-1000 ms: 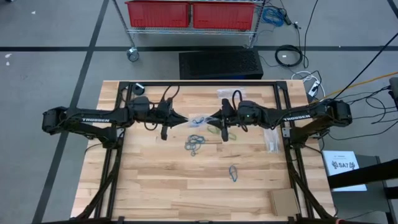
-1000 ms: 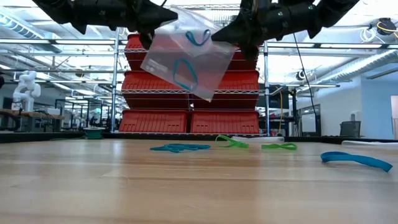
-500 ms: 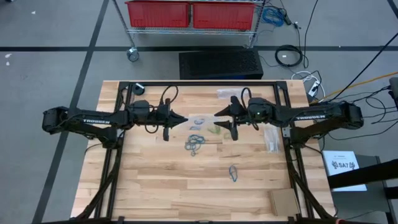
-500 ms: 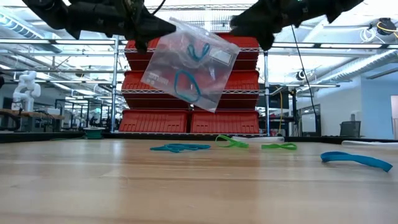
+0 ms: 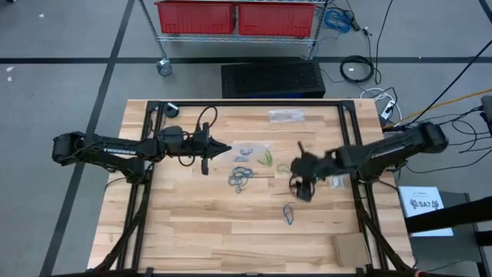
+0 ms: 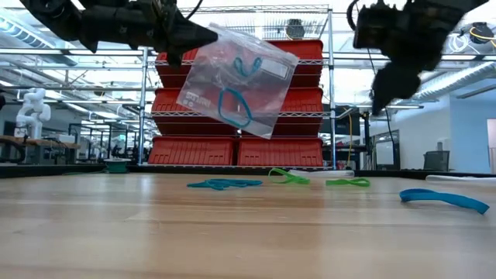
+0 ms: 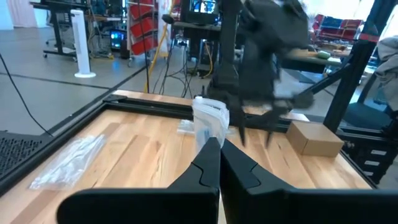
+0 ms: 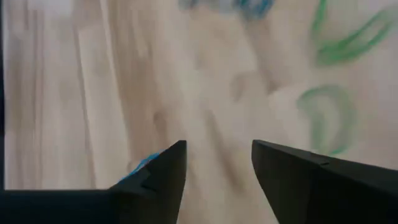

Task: Sort rubber bands
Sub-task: Put the blue rubber band into the transparent zip bag

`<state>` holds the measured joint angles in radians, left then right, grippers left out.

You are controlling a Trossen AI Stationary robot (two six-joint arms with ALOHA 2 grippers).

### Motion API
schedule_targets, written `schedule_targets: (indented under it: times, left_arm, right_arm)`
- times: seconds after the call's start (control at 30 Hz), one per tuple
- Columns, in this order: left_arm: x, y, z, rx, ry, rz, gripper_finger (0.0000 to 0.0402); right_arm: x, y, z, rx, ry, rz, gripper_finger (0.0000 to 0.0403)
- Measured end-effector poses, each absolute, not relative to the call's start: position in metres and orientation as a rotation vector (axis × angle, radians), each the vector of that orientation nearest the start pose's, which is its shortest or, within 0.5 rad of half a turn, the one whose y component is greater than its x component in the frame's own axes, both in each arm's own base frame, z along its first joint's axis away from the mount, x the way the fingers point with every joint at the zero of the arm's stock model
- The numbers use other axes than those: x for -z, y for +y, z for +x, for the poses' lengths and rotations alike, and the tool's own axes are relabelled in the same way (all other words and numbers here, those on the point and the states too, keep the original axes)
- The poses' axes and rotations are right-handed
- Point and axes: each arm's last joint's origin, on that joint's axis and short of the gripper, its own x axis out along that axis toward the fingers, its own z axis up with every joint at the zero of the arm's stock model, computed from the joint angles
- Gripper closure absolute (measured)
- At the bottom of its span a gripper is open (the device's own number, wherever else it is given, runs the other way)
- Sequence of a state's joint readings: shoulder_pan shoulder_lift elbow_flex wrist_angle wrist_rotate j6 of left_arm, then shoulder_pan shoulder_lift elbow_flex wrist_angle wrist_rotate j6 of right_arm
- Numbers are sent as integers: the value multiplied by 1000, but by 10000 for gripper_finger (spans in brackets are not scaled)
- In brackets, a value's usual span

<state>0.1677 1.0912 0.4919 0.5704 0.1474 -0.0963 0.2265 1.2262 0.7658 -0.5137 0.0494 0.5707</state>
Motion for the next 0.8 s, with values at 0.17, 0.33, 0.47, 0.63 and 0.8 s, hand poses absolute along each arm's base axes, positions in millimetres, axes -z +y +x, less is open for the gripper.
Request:
schedule_targets:
  times: [0.17, 0.33, 0.47, 0.63, 0.8]
  left_arm:
    - [-246, 34, 228, -22, 28, -106, 401]
    - [-246, 34, 228, -22, 31, -129, 401]
    - [-246, 34, 228, -21, 32, -129, 401]
    - [-246, 34, 228, -4, 33, -130, 401]
    - [-246, 34, 228, -1, 35, -130, 401]
  right_arm:
    - [-185, 81, 236, 160, 1096, 475, 184]
    - [-159, 101, 243, 212, 1160, 544, 134]
    - [-148, 114, 249, 207, 1143, 594, 102]
    - [-138, 124, 252, 222, 1122, 615, 85]
    - [-125, 129, 256, 282, 1141, 573, 85]
